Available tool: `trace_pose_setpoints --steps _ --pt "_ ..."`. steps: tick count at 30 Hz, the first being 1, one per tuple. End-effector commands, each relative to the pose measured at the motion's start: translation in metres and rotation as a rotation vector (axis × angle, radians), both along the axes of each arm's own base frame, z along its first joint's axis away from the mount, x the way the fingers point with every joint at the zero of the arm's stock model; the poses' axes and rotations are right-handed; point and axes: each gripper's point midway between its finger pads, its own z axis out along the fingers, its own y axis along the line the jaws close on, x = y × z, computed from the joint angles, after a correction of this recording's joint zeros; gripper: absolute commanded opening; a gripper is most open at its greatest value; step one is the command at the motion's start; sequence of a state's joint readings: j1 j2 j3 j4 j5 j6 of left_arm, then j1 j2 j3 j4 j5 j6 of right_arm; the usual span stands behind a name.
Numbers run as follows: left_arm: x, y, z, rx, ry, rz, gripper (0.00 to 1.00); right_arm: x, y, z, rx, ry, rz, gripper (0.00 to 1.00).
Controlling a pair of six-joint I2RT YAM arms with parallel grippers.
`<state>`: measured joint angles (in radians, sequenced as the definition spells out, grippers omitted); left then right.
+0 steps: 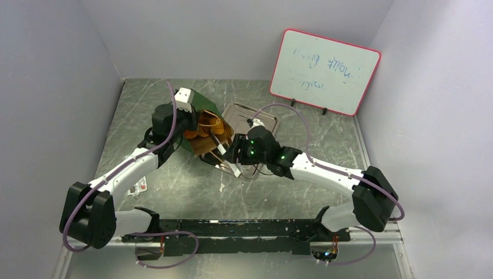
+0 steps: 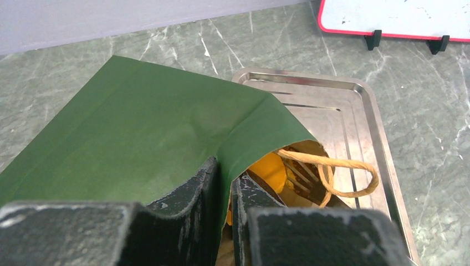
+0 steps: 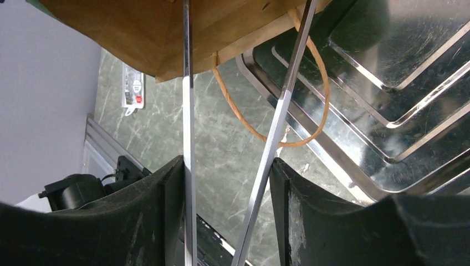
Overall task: Take the fake bread out of the paper bag
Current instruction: Take out the fake bread from the paper bag.
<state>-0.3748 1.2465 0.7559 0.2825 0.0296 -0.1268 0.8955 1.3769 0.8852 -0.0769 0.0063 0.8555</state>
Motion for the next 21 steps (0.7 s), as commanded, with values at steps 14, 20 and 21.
trace_pose_setpoints --steps 14,20,21 --pt "-0.02 -0.028 0.006 -0.024 -0.049 -0.072 0.07 0.011 -0.007 -0.042 -0.042 0.037 -0.005 0.42" --pt "-0.019 -0.03 0.005 -0.017 -0.049 -0.06 0.07 0.008 -0.013 -0.045 -0.062 0.057 -0.002 0.13" --pt "-0.02 -0.03 0.005 -0.019 -0.05 -0.059 0.07 0.007 -0.014 -0.046 -0.067 0.061 -0.001 0.09"
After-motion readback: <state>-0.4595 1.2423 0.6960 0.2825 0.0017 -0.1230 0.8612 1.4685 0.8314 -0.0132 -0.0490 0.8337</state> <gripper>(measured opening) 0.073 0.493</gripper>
